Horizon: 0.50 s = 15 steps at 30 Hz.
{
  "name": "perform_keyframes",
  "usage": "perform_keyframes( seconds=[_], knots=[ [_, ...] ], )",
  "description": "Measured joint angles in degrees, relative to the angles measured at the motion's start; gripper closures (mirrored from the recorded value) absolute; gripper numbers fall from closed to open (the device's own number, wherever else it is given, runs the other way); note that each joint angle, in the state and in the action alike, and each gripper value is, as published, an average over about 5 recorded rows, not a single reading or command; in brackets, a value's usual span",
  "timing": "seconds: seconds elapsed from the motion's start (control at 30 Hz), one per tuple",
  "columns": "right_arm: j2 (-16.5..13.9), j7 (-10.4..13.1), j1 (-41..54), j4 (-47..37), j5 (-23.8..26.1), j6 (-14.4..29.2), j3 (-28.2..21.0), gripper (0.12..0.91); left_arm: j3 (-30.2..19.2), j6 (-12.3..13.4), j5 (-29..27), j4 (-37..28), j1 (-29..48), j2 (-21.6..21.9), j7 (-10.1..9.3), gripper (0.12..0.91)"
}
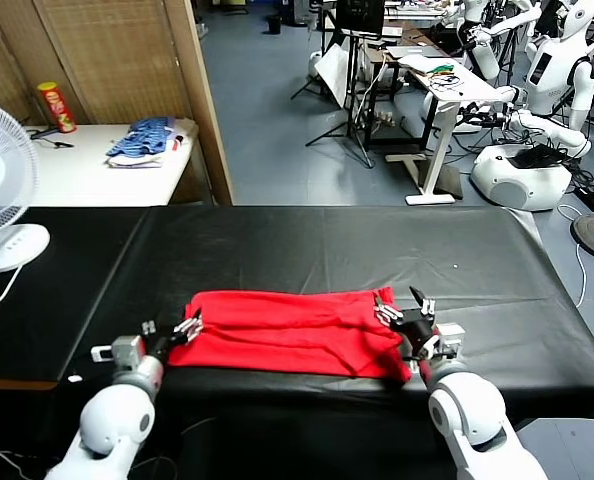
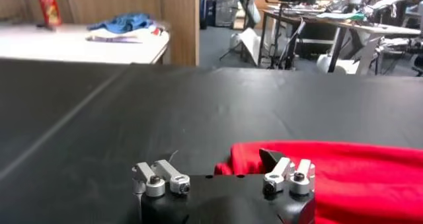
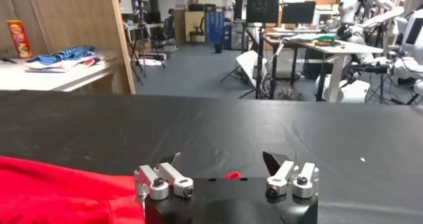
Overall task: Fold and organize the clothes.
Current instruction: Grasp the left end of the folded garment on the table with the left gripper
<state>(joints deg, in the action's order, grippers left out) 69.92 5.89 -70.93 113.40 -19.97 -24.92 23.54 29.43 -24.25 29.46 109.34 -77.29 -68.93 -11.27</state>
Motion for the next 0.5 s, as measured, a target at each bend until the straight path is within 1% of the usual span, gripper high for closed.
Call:
perform_keyframes(
  seconds=[0.13, 0.23, 0.5],
  knots=[
    [-0.03, -0.02, -0.04, 0.0, 0.08, 0.19, -0.07, 0.227, -0.11, 0.56, -1.0, 0.13, -1.25, -1.33, 0.4, 0.268],
    [0.12, -0.02, -0.16, -0.02, 0.28, 0.45, -0.19, 0.227, -0.45, 0.79, -1.96, 0.22, -1.52, -2.09, 0.61, 0.349],
    [1.04, -0.21, -0.65, -0.28, 1.92, 1.35, -0.41, 0.227, -1.63, 0.95, -4.94, 0.38, -1.18, -3.47, 0.81, 0.738]
  ],
)
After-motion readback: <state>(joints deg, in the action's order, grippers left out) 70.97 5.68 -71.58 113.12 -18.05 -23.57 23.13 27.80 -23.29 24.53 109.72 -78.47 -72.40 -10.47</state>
